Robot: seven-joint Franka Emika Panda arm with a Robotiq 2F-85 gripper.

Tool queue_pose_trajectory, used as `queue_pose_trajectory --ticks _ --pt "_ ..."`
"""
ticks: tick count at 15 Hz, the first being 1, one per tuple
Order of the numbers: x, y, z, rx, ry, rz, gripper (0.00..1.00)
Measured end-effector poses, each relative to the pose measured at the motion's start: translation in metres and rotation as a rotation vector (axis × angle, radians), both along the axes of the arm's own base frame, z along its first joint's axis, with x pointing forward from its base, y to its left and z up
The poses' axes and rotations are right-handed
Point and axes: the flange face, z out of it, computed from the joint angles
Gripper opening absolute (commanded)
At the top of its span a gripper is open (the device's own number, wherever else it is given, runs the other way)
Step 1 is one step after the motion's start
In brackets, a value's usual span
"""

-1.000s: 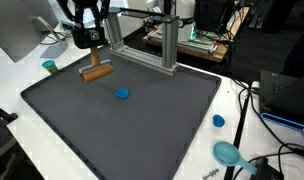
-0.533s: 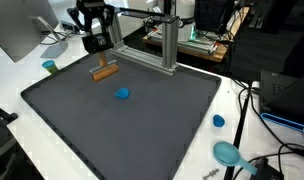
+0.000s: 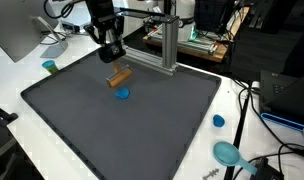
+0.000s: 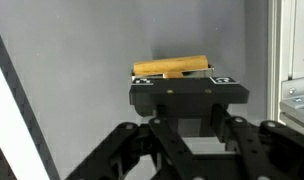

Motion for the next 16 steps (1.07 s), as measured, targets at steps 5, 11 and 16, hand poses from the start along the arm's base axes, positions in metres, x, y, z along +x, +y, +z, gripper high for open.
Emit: queue_pose_trajectory --ticks 5,11,16 --pt "0.005 0.01 -0.006 0.003 -0.01 0.019 0.21" --pt "0.024 0.031 -0.027 0.003 0.006 0.056 0.21" --pt "0.042 0.029 -0.037 -0.022 0.011 0.062 0.21"
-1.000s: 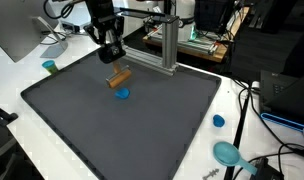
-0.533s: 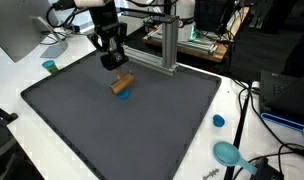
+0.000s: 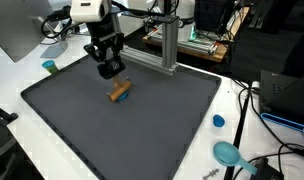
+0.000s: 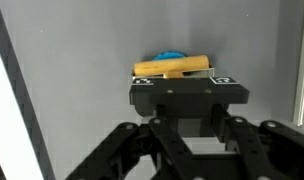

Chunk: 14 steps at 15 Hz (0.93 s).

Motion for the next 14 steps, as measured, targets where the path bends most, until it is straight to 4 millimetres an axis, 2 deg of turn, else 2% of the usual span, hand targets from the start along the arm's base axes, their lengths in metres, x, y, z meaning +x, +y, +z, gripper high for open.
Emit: queue_pose_trajectory --ticks 6,13,14 --pt "0.007 -0.024 -0.002 0.046 0.047 -0.02 0.21" --pt "0.002 -0.08 -0.009 0.283 0.07 -0.022 0.21" --pt "0.001 -0.087 -0.011 0.3 0.071 -0.027 0.46"
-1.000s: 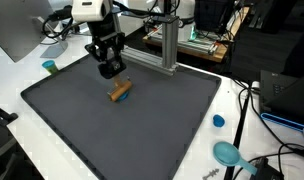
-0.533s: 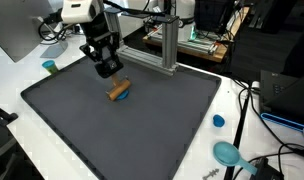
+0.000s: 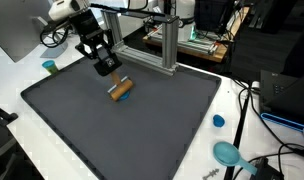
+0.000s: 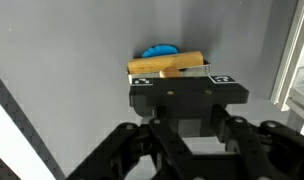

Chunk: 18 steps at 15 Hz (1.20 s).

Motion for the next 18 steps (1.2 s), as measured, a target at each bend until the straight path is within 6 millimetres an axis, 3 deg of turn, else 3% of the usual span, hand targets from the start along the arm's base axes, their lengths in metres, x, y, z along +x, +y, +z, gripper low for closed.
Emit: queue_pose_trajectory --ticks 3,4,18 --pt "-0.0011 -0.0091 -0.0018 0.0 0.003 -0.015 0.46" --pt "-0.0011 -0.0086 -0.0018 0.0 0.003 -0.014 0.21" --pt "-0.0029 -0.0109 -0.0059 0.007 -0.003 -0.031 0.21"
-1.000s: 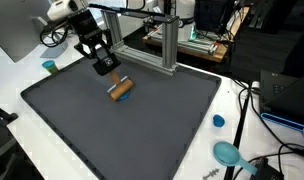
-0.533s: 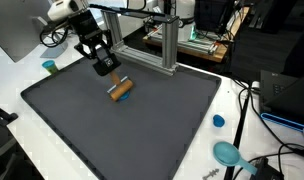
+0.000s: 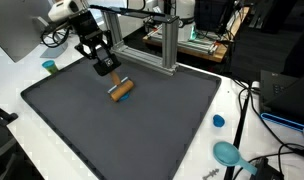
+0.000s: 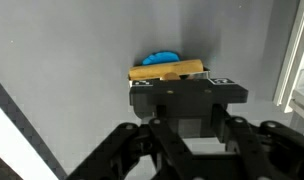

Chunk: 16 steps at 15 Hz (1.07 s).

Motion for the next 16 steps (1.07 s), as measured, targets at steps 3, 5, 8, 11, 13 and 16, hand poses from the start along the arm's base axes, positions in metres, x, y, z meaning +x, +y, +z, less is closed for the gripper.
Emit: queue_pose_trajectory --ticks 3,5,8,11,13,16 --pt "-0.001 0.0 -0.001 -0.002 -0.002 -0.001 0.21" --pt "-0.003 0.0 -0.002 -0.004 -0.006 -0.002 0.21" --pt "-0.006 0.0 -0.003 -0.006 -0.009 -0.003 0.21" --pt "-0.008 0.001 -0.003 -0.008 -0.014 -0.003 0.21" --pt "-0.009 0.002 -0.003 -0.01 -0.017 -0.001 0.21" --pt "-0.011 0.004 -0.003 -0.012 -0.02 0.001 0.21"
